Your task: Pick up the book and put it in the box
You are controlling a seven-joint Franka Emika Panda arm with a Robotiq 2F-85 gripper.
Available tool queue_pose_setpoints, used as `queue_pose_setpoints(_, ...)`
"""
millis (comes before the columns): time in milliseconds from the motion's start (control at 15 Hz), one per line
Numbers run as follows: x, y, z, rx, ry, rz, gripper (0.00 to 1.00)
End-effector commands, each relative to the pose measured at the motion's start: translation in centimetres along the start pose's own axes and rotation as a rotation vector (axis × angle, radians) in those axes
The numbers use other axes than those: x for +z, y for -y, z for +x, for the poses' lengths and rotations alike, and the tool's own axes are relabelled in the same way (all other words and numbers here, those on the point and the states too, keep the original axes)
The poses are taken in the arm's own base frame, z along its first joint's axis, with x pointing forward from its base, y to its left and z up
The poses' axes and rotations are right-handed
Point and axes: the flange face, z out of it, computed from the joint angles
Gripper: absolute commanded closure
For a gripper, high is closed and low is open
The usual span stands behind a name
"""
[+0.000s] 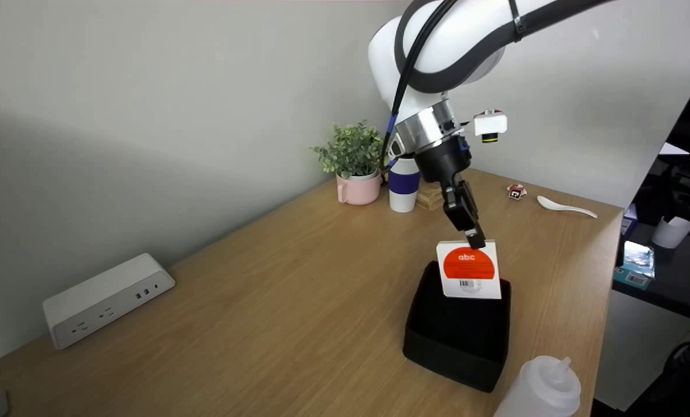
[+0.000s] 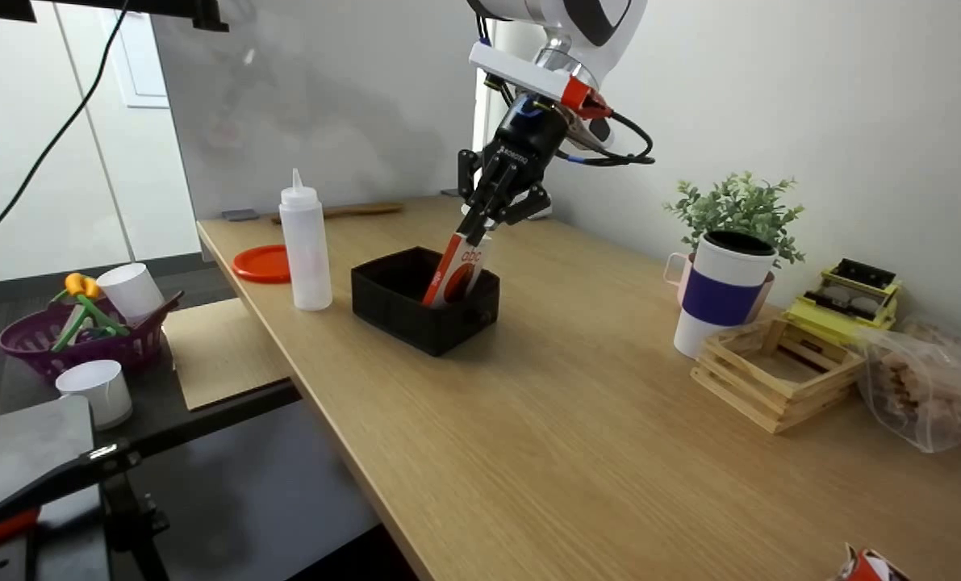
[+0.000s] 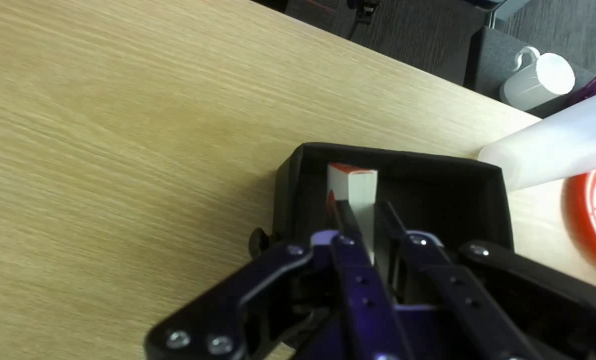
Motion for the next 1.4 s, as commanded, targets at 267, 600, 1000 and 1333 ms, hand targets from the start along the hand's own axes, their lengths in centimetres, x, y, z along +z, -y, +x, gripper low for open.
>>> queue_pose_setpoints(267,-0.7,-0.3,0.2,-0.015,-0.023,-0.016,0.49)
queue_pose_setpoints(600,-0.9,-0.2,0.1,-0.014,-0.027,-0.017,0.13)
queue_pose_setpoints(1000,-2.4,1.0,-1.5,0.014,-0.094,-0.033,0.0)
queue_pose_setpoints(1333,-4.2,1.8,-3.9,0.082,-0.163,-0.035,0.0)
